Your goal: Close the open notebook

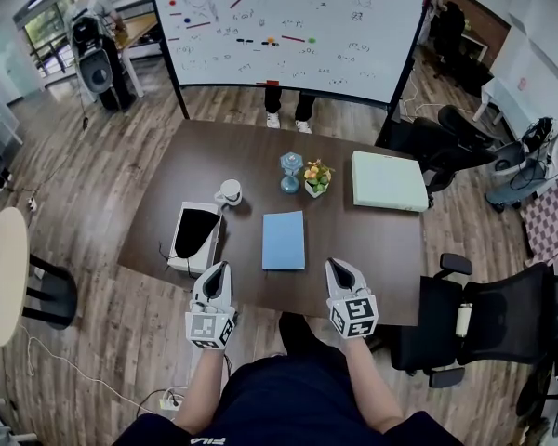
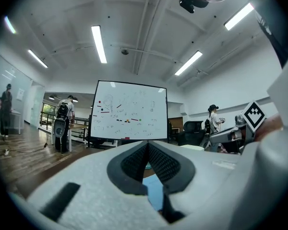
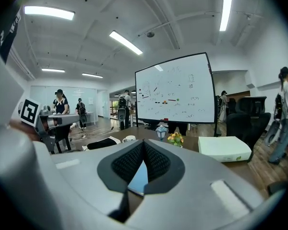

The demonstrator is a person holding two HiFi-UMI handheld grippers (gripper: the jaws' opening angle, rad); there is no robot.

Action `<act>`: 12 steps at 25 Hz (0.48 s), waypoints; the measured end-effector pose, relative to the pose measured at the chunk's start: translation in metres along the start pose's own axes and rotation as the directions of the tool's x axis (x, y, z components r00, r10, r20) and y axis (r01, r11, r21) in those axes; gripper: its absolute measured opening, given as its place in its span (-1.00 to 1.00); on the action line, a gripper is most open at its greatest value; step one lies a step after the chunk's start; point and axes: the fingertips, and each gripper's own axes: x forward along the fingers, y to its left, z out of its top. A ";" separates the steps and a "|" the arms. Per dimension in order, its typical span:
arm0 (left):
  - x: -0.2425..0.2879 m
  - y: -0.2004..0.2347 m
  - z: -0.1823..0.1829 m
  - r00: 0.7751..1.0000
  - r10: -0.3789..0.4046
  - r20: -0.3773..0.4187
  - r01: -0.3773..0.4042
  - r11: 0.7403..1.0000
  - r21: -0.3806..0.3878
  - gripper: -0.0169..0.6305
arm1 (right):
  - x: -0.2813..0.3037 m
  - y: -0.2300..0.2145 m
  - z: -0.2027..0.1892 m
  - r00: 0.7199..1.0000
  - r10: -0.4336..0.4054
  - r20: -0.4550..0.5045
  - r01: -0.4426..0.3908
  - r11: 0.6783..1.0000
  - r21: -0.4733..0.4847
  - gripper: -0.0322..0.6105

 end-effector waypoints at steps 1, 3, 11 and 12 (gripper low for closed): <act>-0.002 0.001 0.000 1.000 0.004 0.001 -0.004 1.000 -0.002 -0.96 | 0.000 0.000 0.001 1.000 0.000 0.004 0.000 1.000 -0.007 -0.89; -0.008 0.003 0.000 1.000 0.013 0.001 -0.013 1.000 0.000 -0.96 | -0.002 0.003 0.002 1.000 0.003 0.009 -0.003 1.000 -0.019 -0.89; -0.027 0.006 0.004 1.000 0.020 0.011 -0.020 1.000 -0.017 -0.96 | -0.002 0.016 0.005 0.999 0.019 0.026 -0.018 0.999 -0.045 -0.89; -0.030 0.007 0.003 1.000 0.016 0.008 -0.016 0.999 -0.028 -0.96 | -0.002 0.019 0.004 0.999 0.025 0.030 -0.023 0.999 -0.044 -0.89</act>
